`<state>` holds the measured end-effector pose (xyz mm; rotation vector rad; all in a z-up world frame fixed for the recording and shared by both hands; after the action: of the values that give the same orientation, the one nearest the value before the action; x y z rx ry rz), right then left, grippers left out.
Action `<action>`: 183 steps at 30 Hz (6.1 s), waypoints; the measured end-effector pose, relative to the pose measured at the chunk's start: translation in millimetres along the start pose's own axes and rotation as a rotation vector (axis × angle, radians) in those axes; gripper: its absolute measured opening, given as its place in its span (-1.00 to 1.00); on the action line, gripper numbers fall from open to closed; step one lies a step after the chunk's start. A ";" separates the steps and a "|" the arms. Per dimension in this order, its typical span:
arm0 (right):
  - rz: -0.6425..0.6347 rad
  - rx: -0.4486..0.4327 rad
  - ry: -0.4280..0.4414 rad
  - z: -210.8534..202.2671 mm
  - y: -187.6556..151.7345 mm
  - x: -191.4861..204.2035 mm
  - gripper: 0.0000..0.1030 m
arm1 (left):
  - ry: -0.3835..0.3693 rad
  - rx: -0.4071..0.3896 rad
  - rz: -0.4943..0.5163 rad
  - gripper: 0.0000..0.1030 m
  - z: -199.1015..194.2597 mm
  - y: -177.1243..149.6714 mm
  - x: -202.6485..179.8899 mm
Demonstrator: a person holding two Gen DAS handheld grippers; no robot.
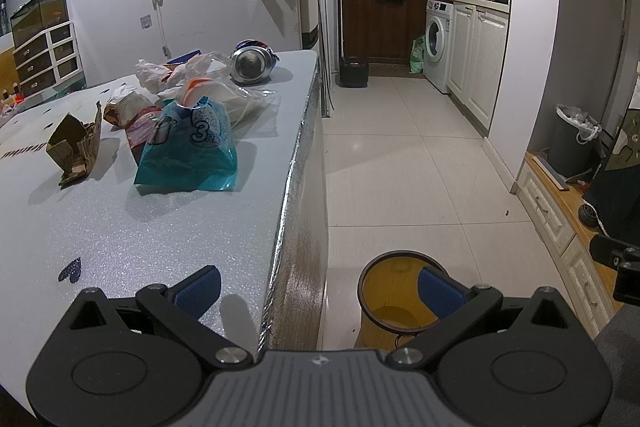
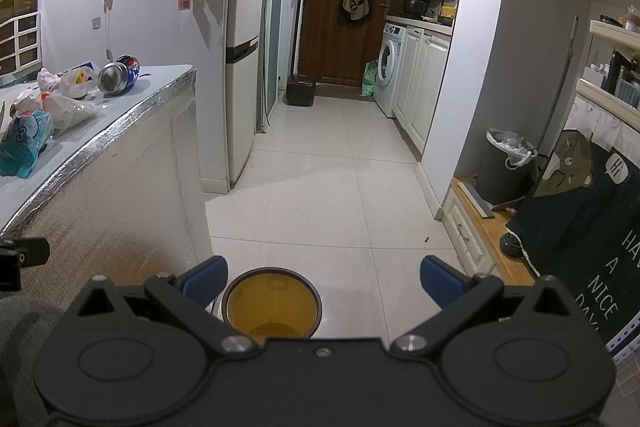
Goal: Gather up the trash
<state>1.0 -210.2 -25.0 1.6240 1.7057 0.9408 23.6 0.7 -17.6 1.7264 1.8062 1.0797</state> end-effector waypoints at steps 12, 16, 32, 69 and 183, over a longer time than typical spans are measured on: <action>0.002 0.002 0.000 1.7 -0.9 -0.7 1.00 | 0.001 0.000 0.000 1.00 0.1 -0.2 -0.1; 0.003 0.003 0.000 2.6 -2.2 -1.9 1.00 | 0.000 0.000 0.000 1.00 -1.5 -0.2 0.3; 0.005 0.001 0.003 1.6 -0.4 -4.2 1.00 | 0.010 -0.008 -0.004 1.00 -8.0 0.7 -2.4; -0.260 -0.276 0.667 84.7 143.5 117.8 1.00 | 0.275 -0.117 -0.237 1.00 14.0 63.8 147.0; -0.088 -0.212 0.542 96.8 137.6 -28.1 -0.12 | -0.041 -0.267 -0.055 0.24 36.5 120.8 -46.0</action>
<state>161.0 -229.2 31.0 1.2104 1.9175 1.5611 135.3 -43.3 42.5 1.5218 1.5935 1.1931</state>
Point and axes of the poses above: each gripper's, at about its wrist camera, not at the fingertips, and z roughly the way its jaws point, x to its left, y to its top, the point moved 3 cm from there along z, roughly the way its jaws point, and after that the axes turned 14 degrees about y, right-handed, at the moved point
